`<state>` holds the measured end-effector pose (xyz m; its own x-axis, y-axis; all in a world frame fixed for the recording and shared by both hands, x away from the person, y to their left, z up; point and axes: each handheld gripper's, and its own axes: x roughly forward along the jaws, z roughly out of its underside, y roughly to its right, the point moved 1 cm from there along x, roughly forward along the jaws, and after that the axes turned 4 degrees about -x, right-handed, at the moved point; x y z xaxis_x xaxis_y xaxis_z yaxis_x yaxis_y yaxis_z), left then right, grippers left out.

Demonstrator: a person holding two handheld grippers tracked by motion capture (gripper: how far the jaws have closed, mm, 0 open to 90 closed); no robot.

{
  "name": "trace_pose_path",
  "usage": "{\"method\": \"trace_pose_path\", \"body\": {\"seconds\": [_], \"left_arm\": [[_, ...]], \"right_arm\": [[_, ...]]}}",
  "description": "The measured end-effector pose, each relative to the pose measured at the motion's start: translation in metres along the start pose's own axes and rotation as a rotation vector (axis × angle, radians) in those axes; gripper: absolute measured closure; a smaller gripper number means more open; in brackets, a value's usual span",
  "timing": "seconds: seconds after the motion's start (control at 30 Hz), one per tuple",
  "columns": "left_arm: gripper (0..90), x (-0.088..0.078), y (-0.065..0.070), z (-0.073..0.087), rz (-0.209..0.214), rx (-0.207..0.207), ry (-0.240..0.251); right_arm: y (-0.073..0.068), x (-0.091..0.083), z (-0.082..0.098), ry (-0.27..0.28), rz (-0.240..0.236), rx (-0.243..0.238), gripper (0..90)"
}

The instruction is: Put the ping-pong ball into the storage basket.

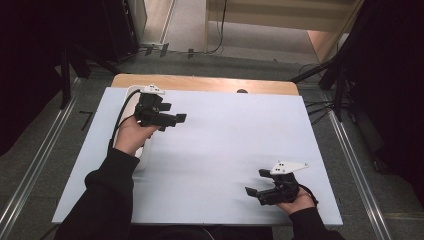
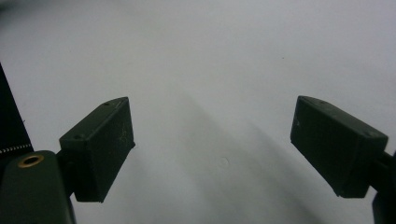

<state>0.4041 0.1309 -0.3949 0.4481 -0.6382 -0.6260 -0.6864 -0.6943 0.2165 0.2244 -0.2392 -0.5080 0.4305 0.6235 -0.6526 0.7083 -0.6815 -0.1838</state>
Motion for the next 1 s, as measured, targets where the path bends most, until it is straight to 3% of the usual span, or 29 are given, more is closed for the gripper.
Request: {"method": "trace_pose_path", "body": {"seconds": [0.07, 0.23, 0.3, 0.57, 0.73, 1.0], "left_arm": [[23.7, 0.0, 0.001, 0.002, 0.003, 0.008, -0.003], [23.7, -0.002, 0.002, 0.005, 0.056, -0.003, -0.004], [23.7, -0.002, 0.004, 0.006, 0.043, 0.017, -0.007], [23.7, -0.003, 0.009, 0.014, 0.044, 0.02, -0.005], [23.7, -0.005, 0.012, 0.02, 0.055, 0.044, -0.004], [23.7, -0.009, 0.015, 0.025, 0.082, 0.045, 0.003]], "right_arm": [[0.0, 0.0, 0.0, 0.0, 0.001, 0.001, 12.0], [0.0, 0.0, 0.0, -0.001, 0.001, 0.004, 11.9], [0.001, -0.001, 0.0, 0.0, 0.005, 0.002, 11.9], [0.001, -0.001, 0.001, -0.003, 0.006, 0.007, 11.9], [0.0, -0.001, 0.001, -0.003, 0.006, 0.007, 11.9], [0.0, -0.001, 0.001, -0.002, 0.007, 0.007, 11.9]]}}
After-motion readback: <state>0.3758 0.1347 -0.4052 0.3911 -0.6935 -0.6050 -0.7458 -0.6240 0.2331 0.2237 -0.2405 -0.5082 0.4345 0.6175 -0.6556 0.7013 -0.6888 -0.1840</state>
